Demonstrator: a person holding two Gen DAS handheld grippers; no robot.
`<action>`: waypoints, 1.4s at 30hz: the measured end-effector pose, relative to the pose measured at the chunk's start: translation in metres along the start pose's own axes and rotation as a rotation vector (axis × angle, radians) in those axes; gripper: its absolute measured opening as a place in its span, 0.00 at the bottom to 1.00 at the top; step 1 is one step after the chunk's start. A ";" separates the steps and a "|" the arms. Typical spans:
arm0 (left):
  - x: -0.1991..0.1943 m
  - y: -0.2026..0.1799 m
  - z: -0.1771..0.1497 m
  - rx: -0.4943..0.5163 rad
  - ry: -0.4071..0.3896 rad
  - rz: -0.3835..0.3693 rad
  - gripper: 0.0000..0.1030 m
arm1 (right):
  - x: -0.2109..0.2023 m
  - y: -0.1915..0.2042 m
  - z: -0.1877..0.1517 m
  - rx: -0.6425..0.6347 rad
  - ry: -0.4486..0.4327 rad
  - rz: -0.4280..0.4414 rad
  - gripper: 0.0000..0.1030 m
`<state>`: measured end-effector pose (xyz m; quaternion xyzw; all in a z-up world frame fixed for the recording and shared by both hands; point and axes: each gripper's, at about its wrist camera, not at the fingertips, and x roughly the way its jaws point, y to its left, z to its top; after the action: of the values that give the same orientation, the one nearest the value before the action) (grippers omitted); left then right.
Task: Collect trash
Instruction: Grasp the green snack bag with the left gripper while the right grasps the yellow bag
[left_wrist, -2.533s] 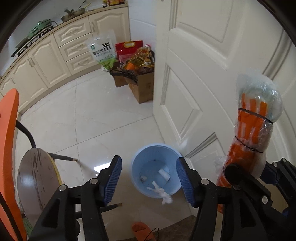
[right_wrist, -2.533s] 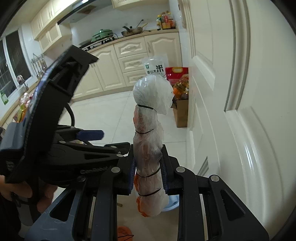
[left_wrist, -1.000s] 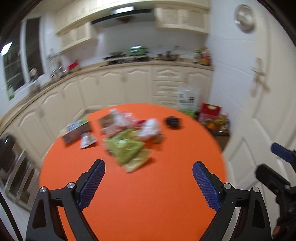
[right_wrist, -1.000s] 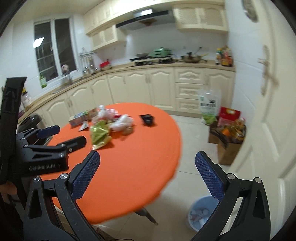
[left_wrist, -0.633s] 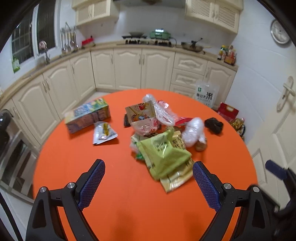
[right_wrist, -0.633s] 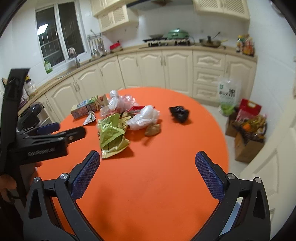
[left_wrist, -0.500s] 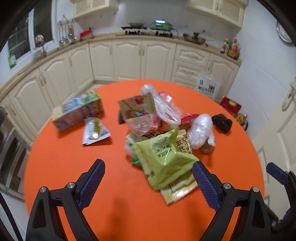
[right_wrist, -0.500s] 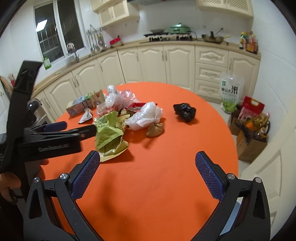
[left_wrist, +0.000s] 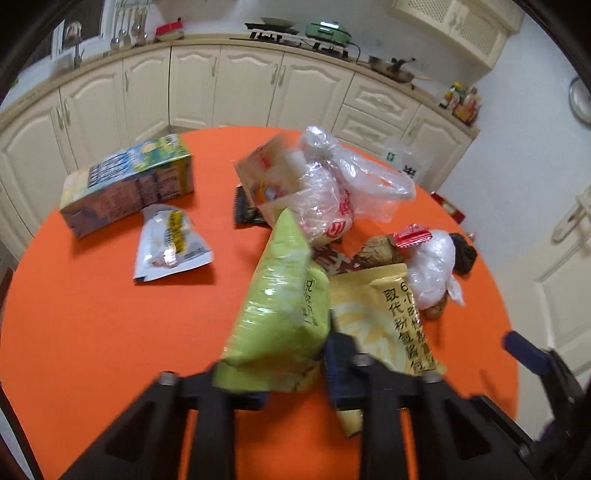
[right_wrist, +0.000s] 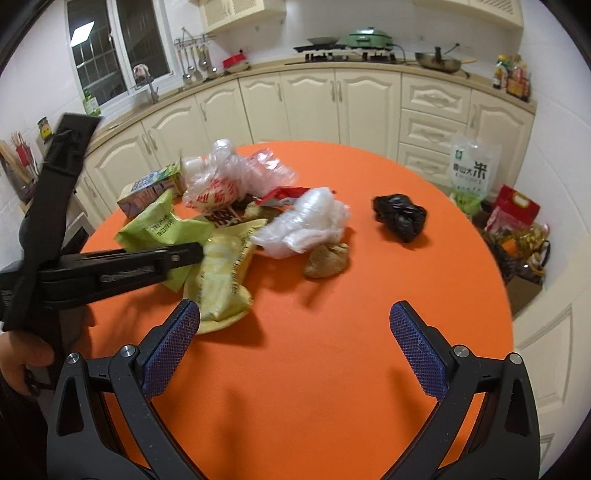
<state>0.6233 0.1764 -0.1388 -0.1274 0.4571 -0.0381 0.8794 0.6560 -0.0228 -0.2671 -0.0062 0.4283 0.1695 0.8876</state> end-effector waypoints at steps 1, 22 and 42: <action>-0.004 0.006 -0.003 0.003 -0.001 0.005 0.09 | 0.005 0.005 0.002 -0.013 0.010 0.009 1.00; -0.088 0.000 -0.061 0.085 -0.035 0.001 0.08 | 0.006 0.035 -0.011 -0.091 0.034 0.096 0.12; -0.104 -0.177 -0.126 0.316 0.003 -0.079 0.08 | -0.131 -0.072 -0.093 0.043 -0.074 0.083 0.11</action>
<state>0.4690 0.0009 -0.0797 -0.0056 0.4412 -0.1442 0.8857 0.5323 -0.1438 -0.2352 0.0370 0.3987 0.1969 0.8950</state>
